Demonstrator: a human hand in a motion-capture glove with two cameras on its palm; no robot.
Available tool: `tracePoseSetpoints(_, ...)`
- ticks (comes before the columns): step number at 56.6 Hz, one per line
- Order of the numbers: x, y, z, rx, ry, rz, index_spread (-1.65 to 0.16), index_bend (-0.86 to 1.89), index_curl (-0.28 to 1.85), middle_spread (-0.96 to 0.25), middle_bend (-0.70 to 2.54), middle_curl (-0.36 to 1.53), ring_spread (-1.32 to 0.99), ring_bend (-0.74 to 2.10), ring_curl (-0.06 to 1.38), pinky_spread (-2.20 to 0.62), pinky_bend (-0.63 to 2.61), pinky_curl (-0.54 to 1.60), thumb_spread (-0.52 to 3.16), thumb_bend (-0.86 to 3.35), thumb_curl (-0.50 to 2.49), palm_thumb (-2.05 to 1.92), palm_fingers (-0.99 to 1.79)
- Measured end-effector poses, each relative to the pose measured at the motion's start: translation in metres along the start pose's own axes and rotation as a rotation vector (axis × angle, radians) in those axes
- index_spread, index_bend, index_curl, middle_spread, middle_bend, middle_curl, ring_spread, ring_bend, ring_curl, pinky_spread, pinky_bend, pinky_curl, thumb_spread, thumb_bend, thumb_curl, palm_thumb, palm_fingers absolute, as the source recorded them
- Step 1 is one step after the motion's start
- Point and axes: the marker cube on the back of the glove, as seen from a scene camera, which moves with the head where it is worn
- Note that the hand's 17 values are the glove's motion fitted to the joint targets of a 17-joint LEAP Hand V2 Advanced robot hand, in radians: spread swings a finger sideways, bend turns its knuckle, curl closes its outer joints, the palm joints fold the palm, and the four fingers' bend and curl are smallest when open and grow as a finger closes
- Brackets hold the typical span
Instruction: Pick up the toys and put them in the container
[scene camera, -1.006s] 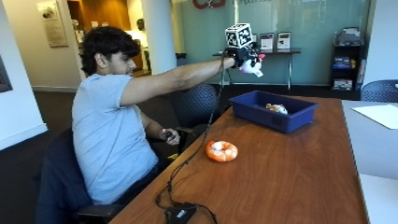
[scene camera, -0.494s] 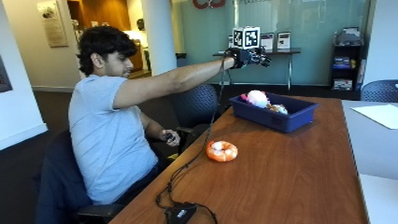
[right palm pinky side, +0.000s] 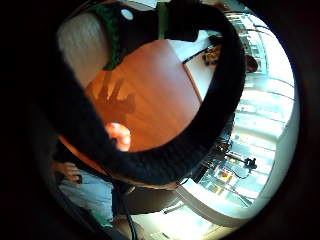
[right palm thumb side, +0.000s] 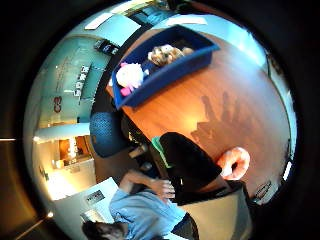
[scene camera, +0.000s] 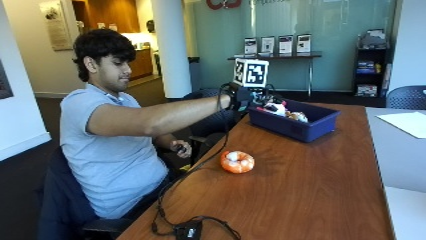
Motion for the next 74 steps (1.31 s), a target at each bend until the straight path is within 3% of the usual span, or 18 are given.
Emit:
tracePoseSetpoints(12, 0.042, 0.066, 0.083, -0.094, -0.064, -0.009, -0.33, 0.16, 0.26, 0.01, 0.12, 0.26, 0.00, 0.15, 0.27, 0.09, 0.99, 0.33, 1.29, -0.04, 0.20, -0.05, -0.19)
tracePoseSetpoints(22, 0.049, 0.083, 0.178, -0.186, -0.013, -0.030, -0.33, 0.17, 0.28, 0.01, 0.11, 0.23, 0.01, 0.12, 0.23, 0.09, 1.00, 0.34, 1.31, -0.02, 0.22, -0.03, -0.23)
tracePoseSetpoints(28, 0.046, 0.079, 0.210, -0.071, -0.036, -0.038, -0.33, 0.16, 0.28, 0.02, 0.11, 0.22, 0.01, 0.11, 0.20, 0.08, 1.02, 0.34, 1.34, -0.04, 0.21, -0.07, -0.25)
tracePoseSetpoints(33, 0.048, 0.075, 0.208, 0.089, -0.009, -0.025, -0.35, 0.28, 0.31, 0.01, 0.16, 0.22, 0.01, 0.20, 0.21, 0.04, 0.99, 0.34, 1.41, -0.03, 0.19, -0.06, 0.03)
tracePoseSetpoints(47, 0.034, 0.062, 0.192, 0.257, 0.015, -0.109, -0.34, 0.33, 0.34, -0.02, 0.22, 0.25, -0.07, 0.52, 0.29, -0.20, 0.97, 0.33, 1.67, 0.10, 0.22, 0.12, 0.62)
tracePoseSetpoints(59, -0.003, 0.016, 0.122, 0.314, -0.030, -0.118, -0.29, 0.21, 0.36, -0.03, 0.26, 0.29, -0.14, 0.72, 0.39, -0.31, 1.00, 0.38, 1.63, 0.38, 0.35, 0.51, 0.80)
tracePoseSetpoints(74, -0.058, -0.058, 0.007, 0.393, -0.108, -0.113, -0.28, 0.15, 0.34, -0.04, 0.27, 0.33, -0.19, 0.80, 0.43, -0.36, 1.06, 0.43, 1.57, 0.49, 0.46, 0.71, 0.89)
